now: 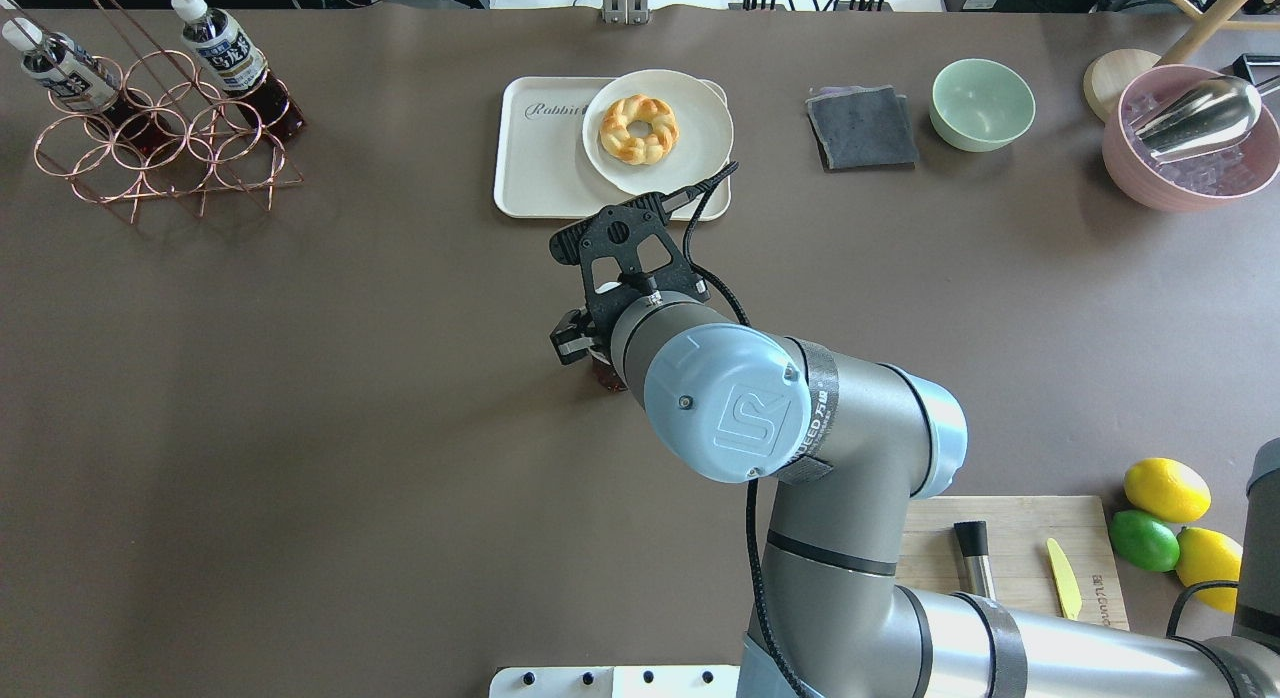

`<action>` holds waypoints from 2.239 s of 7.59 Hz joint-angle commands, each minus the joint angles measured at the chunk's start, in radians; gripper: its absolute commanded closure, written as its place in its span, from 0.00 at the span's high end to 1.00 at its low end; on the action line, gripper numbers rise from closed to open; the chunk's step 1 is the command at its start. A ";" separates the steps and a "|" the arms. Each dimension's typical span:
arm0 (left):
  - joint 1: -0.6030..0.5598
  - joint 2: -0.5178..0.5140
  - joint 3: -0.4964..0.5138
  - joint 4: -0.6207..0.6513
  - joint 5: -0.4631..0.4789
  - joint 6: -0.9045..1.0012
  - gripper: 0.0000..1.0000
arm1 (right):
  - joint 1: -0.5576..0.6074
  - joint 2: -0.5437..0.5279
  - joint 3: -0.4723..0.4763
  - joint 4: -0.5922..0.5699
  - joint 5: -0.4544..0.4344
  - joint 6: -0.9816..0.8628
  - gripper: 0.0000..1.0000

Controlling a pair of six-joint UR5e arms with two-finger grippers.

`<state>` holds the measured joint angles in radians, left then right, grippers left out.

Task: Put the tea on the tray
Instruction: 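Lift the bottle with the right gripper and carry it to the tray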

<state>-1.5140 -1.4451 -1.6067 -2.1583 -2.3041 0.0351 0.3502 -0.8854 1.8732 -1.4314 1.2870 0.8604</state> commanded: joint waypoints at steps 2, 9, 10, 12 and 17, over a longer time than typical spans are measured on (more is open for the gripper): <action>0.000 0.002 -0.009 0.000 -0.002 -0.001 0.99 | 0.024 0.055 0.011 -0.007 0.000 0.012 0.00; -0.015 0.012 0.036 0.026 -0.052 -0.102 0.99 | 0.242 0.435 -0.452 0.002 0.104 0.123 0.00; -0.024 0.012 0.047 0.025 -0.064 -0.142 0.99 | 0.280 0.481 -0.539 0.006 0.156 0.130 0.00; -0.031 0.011 0.109 0.028 -0.078 -0.150 0.99 | 0.303 0.522 -0.655 0.087 0.179 0.131 0.00; 0.020 -0.073 0.142 0.376 -0.066 -0.164 0.99 | 0.329 0.579 -0.860 0.192 0.212 0.121 0.00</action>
<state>-1.5322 -1.4639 -1.4619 -1.9525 -2.3753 -0.1321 0.6762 -0.3107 1.0768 -1.2886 1.4949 0.9850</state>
